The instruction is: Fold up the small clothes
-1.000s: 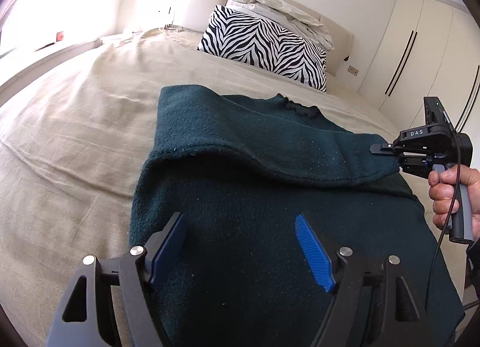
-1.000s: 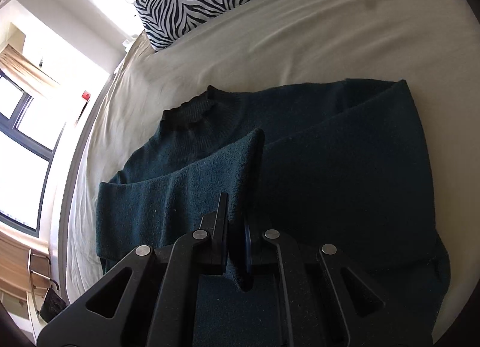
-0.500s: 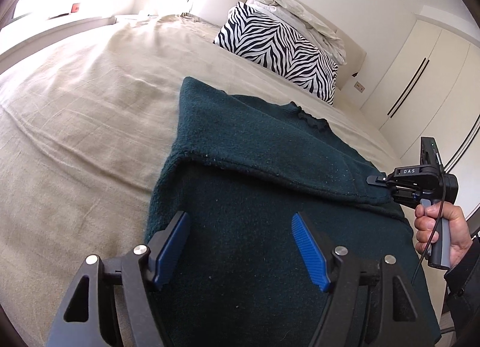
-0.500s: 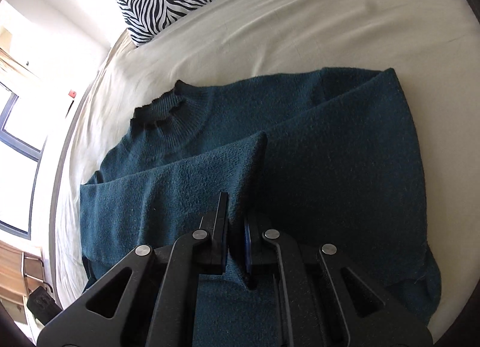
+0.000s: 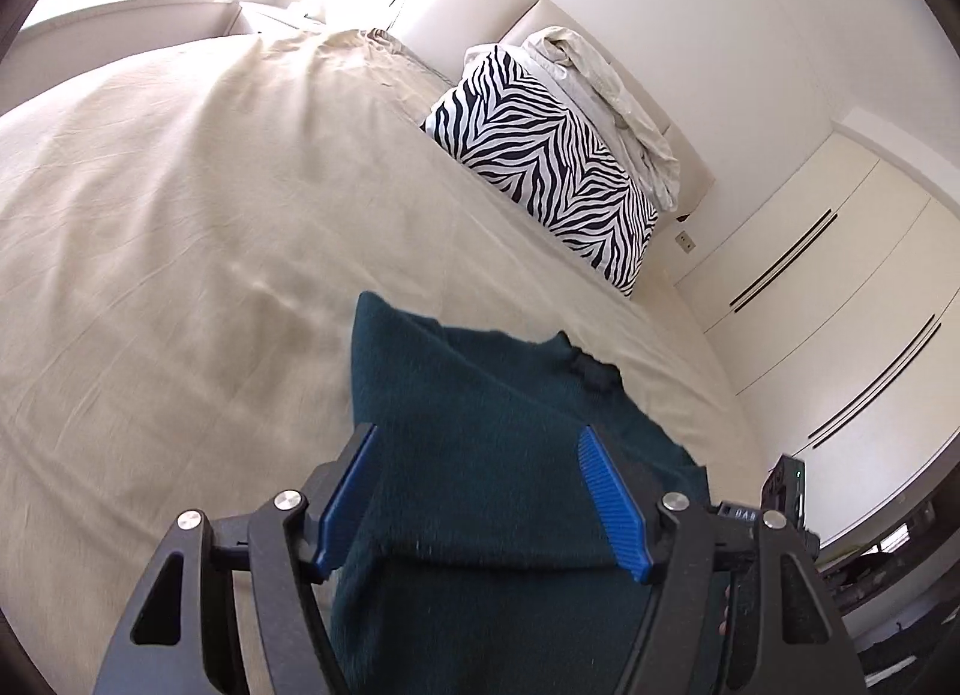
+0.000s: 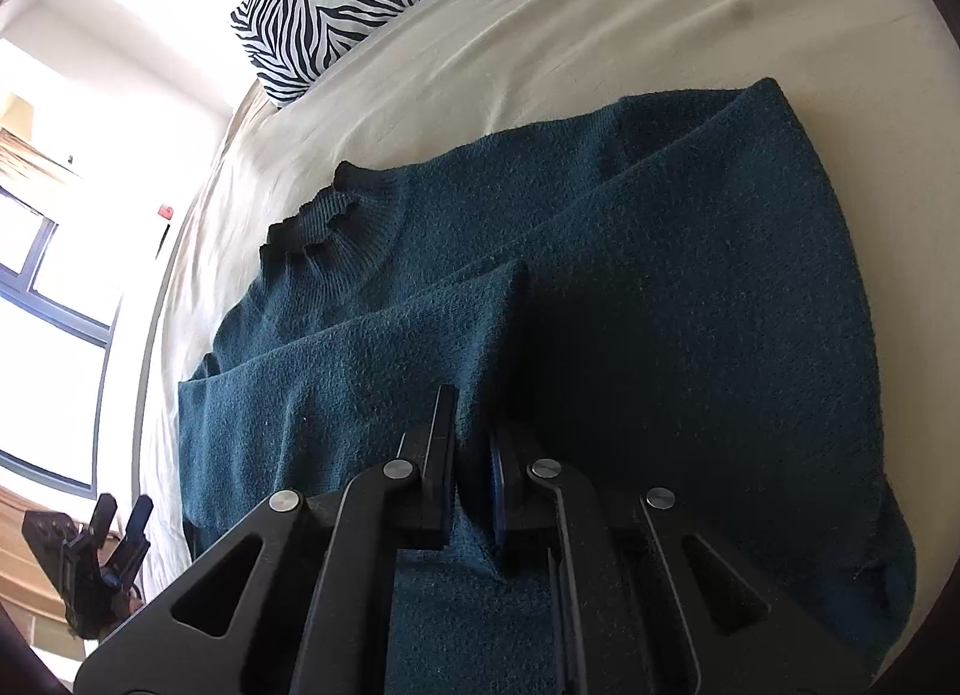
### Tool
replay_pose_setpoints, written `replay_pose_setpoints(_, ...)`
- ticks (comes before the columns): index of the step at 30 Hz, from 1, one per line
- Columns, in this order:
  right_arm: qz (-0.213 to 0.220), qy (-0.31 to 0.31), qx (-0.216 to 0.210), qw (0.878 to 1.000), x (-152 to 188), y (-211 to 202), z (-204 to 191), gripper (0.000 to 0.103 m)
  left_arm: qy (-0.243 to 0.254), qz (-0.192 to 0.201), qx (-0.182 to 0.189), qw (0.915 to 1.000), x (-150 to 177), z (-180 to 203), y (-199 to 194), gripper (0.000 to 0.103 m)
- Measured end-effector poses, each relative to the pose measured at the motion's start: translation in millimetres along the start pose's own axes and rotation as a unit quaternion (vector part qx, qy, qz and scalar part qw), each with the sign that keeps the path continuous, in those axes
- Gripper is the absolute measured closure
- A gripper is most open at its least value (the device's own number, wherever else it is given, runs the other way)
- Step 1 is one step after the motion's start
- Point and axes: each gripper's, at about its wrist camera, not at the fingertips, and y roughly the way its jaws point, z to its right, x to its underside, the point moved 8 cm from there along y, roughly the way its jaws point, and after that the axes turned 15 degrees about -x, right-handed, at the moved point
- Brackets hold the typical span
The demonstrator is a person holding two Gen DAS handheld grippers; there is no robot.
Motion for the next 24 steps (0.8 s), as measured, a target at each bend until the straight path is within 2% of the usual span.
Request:
replay_pose_setpoints(3,0.003,0.007,-0.016,1.0,0,-1,2,0.095,-0.006,-0.041,0.013,0.9991,-20,-1,37,0.033)
replay_pose_setpoints(6,0.005,0.016,-0.03,0.999,0,0,4,0.094,-0.029,-0.089,0.029,0.9952,-21,-7,78,0.037)
replay_pose_setpoints(9,0.006,0.023,-0.04,0.999,-1,0,6,0.094,-0.024,-0.096,0.022,0.9949,-21,-12,100,0.044)
replay_pose_setpoints(12,0.007,0.022,-0.047,0.999,-1,2,7,0.095,-0.008,-0.095,0.025,0.9951,-24,-10,103,0.044)
replay_pose_setpoints(16,0.013,0.031,-0.058,0.998,-1,1,9,0.094,-0.011,-0.097,0.039,0.9945,-19,-13,98,0.044)
replay_pose_setpoints(24,0.018,0.045,-0.068,0.996,7,-8,12,0.094,0.03,-0.092,0.043,0.9943,27,-8,51,0.044)
